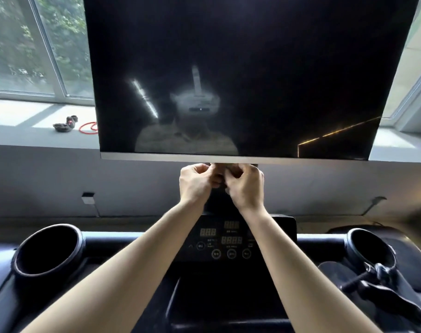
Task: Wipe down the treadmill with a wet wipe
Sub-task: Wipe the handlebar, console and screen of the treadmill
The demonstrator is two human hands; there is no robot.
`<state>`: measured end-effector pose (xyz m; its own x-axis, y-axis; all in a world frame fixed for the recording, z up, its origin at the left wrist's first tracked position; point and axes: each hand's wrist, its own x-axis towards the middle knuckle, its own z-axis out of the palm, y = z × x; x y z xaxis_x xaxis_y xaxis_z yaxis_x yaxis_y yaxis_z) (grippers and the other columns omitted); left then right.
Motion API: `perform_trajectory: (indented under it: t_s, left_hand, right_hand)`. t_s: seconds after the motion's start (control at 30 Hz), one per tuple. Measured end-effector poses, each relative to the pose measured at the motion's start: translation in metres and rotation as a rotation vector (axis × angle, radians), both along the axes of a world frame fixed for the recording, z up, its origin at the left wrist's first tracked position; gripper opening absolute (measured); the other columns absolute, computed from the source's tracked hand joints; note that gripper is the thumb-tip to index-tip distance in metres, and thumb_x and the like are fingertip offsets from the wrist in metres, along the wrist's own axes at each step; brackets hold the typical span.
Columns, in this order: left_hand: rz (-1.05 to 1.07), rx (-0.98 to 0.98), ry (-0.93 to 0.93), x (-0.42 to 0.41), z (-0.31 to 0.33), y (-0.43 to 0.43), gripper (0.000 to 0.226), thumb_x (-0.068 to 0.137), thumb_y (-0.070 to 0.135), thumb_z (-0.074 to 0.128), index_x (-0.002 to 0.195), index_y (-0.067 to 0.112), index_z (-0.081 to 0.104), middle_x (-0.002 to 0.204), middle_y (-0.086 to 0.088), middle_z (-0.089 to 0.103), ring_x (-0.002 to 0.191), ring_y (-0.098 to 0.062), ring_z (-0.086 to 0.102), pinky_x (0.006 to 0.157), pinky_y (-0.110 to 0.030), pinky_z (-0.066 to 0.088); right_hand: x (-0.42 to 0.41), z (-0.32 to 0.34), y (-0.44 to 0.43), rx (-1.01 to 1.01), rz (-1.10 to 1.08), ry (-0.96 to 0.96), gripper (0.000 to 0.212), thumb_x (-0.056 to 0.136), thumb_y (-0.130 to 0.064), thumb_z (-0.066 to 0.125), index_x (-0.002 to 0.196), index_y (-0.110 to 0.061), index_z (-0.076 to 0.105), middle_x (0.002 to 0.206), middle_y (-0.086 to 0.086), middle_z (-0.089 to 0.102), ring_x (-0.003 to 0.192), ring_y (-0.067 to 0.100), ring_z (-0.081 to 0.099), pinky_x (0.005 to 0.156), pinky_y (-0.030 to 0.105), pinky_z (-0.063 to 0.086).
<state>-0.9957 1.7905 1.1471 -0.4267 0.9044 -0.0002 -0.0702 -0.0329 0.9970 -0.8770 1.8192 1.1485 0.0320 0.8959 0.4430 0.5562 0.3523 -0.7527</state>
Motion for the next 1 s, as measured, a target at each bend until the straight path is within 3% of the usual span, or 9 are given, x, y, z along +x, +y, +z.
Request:
perform_trajectory:
  t_s: [0.1, 0.2, 0.33, 0.43, 0.53, 0.6, 0.77, 0.9, 1.0]
  left_hand:
    - [0.010, -0.131, 0.469, -0.004, -0.017, -0.005, 0.045, 0.086, 0.057, 0.072, 0.067, 0.016, 0.071, 0.063, -0.001, 0.072, 0.069, -0.024, 0.072, 0.067, -0.034, 0.057]
    - [0.058, -0.227, 0.996, -0.006, -0.029, -0.012, 0.043, 0.081, 0.059, 0.072, 0.074, 0.016, 0.071, 0.073, -0.005, 0.071, 0.077, -0.030, 0.066, 0.073, -0.036, 0.050]
    - [-0.011, -0.412, 1.256, -0.004, -0.027, -0.009, 0.042, 0.078, 0.060, 0.074, 0.086, 0.020, 0.062, 0.092, -0.006, 0.072, 0.091, -0.029, 0.068, 0.077, -0.034, 0.041]
    - [-0.041, -0.419, 1.275, -0.003, -0.022, -0.008, 0.045, 0.079, 0.058, 0.076, 0.087, 0.019, 0.054, 0.098, -0.006, 0.071, 0.096, -0.031, 0.068, 0.073, -0.033, 0.041]
    - [0.052, -0.315, 1.177, 0.001, -0.025, -0.011, 0.053, 0.085, 0.064, 0.069, 0.083, 0.012, 0.059, 0.094, -0.011, 0.071, 0.093, -0.036, 0.067, 0.071, -0.035, 0.043]
    - [0.098, -0.248, 1.014, 0.005, -0.022, -0.008, 0.062, 0.083, 0.073, 0.065, 0.073, 0.012, 0.066, 0.079, -0.010, 0.070, 0.081, -0.036, 0.067, 0.067, -0.036, 0.047]
    - [0.147, -0.181, 0.584, 0.015, -0.014, 0.000, 0.076, 0.083, 0.078, 0.057, 0.061, 0.006, 0.065, 0.055, -0.006, 0.065, 0.059, -0.025, 0.065, 0.062, -0.037, 0.053]
    - [0.155, -0.163, 0.553, 0.009, -0.021, -0.010, 0.063, 0.088, 0.064, 0.067, 0.058, 0.011, 0.053, 0.051, 0.002, 0.055, 0.059, -0.021, 0.059, 0.057, -0.033, 0.039]
    - [0.116, -0.230, 0.623, 0.002, -0.025, -0.010, 0.048, 0.088, 0.057, 0.071, 0.066, 0.017, 0.055, 0.063, 0.003, 0.061, 0.073, -0.025, 0.063, 0.065, -0.032, 0.039]
  right_hand:
    - [0.017, -0.009, -0.008, -0.116, -0.005, -0.246, 0.026, 0.083, -0.044, 0.076, 0.072, -0.021, 0.070, 0.075, -0.002, 0.074, 0.074, 0.024, 0.068, 0.069, 0.036, 0.055]
    - [0.025, -0.019, -0.011, -0.264, -0.022, -0.513, 0.039, 0.080, -0.052, 0.077, 0.064, -0.021, 0.060, 0.074, 0.003, 0.069, 0.075, 0.029, 0.066, 0.068, 0.037, 0.055]
    - [0.024, -0.020, -0.009, -0.367, -0.033, -0.670, 0.013, 0.079, -0.024, 0.073, 0.082, -0.014, 0.066, 0.068, -0.001, 0.054, 0.079, 0.033, 0.066, 0.064, 0.031, 0.045]
    - [0.025, -0.022, -0.010, -0.310, -0.048, -0.688, 0.013, 0.078, -0.022, 0.071, 0.077, -0.011, 0.065, 0.062, -0.001, 0.049, 0.075, 0.034, 0.064, 0.062, 0.030, 0.041]
    - [0.031, -0.029, -0.013, -0.198, -0.038, -0.547, 0.028, 0.079, -0.040, 0.077, 0.074, -0.013, 0.072, 0.066, 0.006, 0.064, 0.074, 0.033, 0.065, 0.061, 0.031, 0.040]
    - [0.035, -0.030, -0.013, -0.082, -0.043, -0.380, 0.033, 0.080, -0.047, 0.080, 0.073, -0.016, 0.074, 0.071, 0.006, 0.071, 0.071, 0.030, 0.064, 0.061, 0.031, 0.041]
    - [0.034, -0.004, 0.005, 0.140, -0.105, -0.005, 0.029, 0.085, -0.032, 0.081, 0.067, -0.013, 0.070, 0.061, 0.000, 0.068, 0.055, 0.021, 0.061, 0.059, 0.031, 0.047]
    - [0.035, 0.000, 0.018, -0.021, -0.151, 0.246, 0.059, 0.079, -0.042, 0.086, 0.051, -0.014, 0.042, 0.044, -0.006, 0.044, 0.042, 0.014, 0.034, 0.053, 0.030, 0.038]
    - [0.047, -0.023, 0.011, -0.191, -0.006, 0.409, 0.055, 0.074, -0.055, 0.085, 0.062, -0.012, 0.053, 0.056, -0.010, 0.053, 0.051, 0.008, 0.043, 0.056, 0.029, 0.041]
